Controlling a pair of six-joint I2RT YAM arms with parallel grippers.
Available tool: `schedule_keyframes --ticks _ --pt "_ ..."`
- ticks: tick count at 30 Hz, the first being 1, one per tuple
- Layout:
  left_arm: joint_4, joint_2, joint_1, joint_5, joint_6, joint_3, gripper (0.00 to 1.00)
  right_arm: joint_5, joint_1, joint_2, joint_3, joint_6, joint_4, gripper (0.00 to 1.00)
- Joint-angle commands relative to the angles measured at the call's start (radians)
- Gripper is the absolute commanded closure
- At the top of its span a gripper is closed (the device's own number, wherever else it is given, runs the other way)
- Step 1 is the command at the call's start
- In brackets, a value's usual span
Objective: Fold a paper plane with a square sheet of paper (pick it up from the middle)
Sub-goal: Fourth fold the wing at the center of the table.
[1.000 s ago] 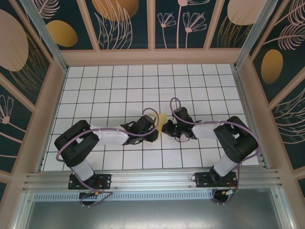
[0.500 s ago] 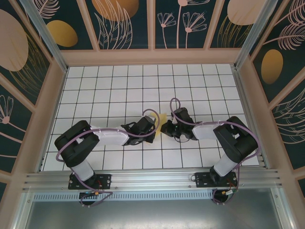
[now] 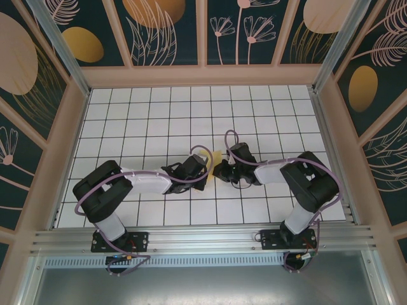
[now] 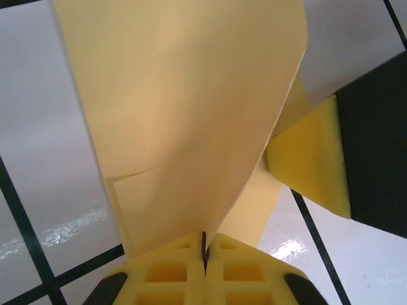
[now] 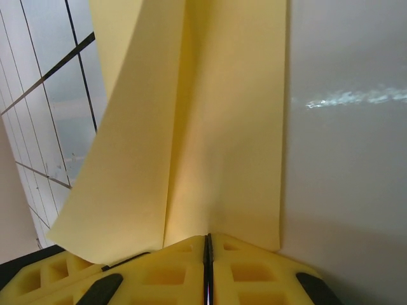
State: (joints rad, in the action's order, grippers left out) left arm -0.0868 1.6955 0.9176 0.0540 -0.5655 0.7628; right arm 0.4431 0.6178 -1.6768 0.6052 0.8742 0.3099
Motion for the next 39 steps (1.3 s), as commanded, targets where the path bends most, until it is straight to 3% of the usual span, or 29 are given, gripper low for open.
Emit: schedule_keyframes --ticks 1,11,23,39 --pt "-0.052 -0.017 0.007 -0.032 -0.011 -0.023 0.96 -0.040 -0.006 -0.025 0.020 -0.003 -0.039 0.88" --pt "-0.147 -0.038 -0.012 -0.123 -0.033 -0.052 0.96 -0.044 -0.006 0.020 0.031 -0.026 -0.087 0.88" --pt "-0.371 -0.058 -0.125 -0.331 -0.163 -0.180 0.95 -0.004 0.002 0.117 0.065 -0.046 -0.103 0.87" --pt "-0.477 -0.014 -0.155 -0.405 -0.224 -0.231 0.94 0.052 0.028 -0.012 0.177 -0.048 -0.072 0.86"
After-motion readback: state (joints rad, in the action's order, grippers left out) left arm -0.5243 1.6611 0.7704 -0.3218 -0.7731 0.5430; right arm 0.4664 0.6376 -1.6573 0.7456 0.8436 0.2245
